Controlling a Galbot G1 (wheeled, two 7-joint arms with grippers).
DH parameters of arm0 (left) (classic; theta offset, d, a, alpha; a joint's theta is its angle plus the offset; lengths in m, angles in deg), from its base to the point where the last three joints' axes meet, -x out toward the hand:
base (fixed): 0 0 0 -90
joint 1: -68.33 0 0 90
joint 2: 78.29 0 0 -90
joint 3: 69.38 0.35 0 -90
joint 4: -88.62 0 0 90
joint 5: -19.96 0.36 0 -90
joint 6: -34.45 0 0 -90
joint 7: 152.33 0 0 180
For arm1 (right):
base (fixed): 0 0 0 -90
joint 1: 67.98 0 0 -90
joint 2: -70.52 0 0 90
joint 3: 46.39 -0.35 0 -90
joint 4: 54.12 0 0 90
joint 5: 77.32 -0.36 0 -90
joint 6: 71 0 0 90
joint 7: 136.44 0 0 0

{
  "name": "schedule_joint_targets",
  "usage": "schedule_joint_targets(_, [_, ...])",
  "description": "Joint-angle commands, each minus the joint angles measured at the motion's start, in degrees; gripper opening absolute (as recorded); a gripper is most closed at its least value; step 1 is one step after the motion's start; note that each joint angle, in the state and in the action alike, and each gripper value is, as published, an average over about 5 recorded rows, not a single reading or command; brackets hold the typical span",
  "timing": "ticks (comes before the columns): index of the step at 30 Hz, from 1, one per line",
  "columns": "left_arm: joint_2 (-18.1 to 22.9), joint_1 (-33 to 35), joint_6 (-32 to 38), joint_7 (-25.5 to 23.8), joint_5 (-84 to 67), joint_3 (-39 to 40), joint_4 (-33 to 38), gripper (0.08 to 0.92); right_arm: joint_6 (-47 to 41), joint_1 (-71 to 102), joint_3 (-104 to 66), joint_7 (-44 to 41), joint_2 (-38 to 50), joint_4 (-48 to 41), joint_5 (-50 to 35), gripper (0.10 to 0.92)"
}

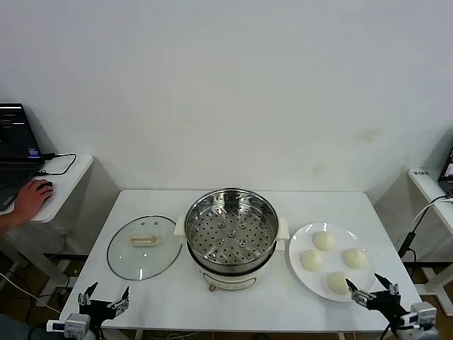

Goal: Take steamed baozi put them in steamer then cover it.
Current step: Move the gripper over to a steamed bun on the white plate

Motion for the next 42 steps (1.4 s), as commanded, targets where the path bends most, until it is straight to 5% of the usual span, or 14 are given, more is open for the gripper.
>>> schedule_joint_targets(1, [0.7,0.3,0.1,0.0,1.2,-0.3,0.4,0.823,-1.6,-9.0,0.3,-1.1,7.7,-2.6,7.8,0.823])
schedule_joint_targets(10, [3.5,2.1,0.8,-0.4,4.4,-0.5,2.9,0.823,-1.6,-24.3,8.5,-13.9,22.3,-10.5,21.6,0.823])
schedule_joint_targets(25, [6.6,4.2,1.2,-0.5,7.4,-0.6,5.6,0.823,10.1,-63.4,38.8,-59.2,24.3,-27.6,54.1,0.823])
schedule_joint_targets(32, [8.8,4.7,1.4,-0.6,8.0,-0.5,6.4,0.823,14.3,-75.2,49.9,-72.7,21.7,-32.8,55.2,0.823])
schedule_joint_targets(42, [9.9,5.9,1.5,-0.6,8.4,-0.9,7.3,0.823,18.4,-83.1,60.3,-73.9,13.5,-41.0,56.4,0.823])
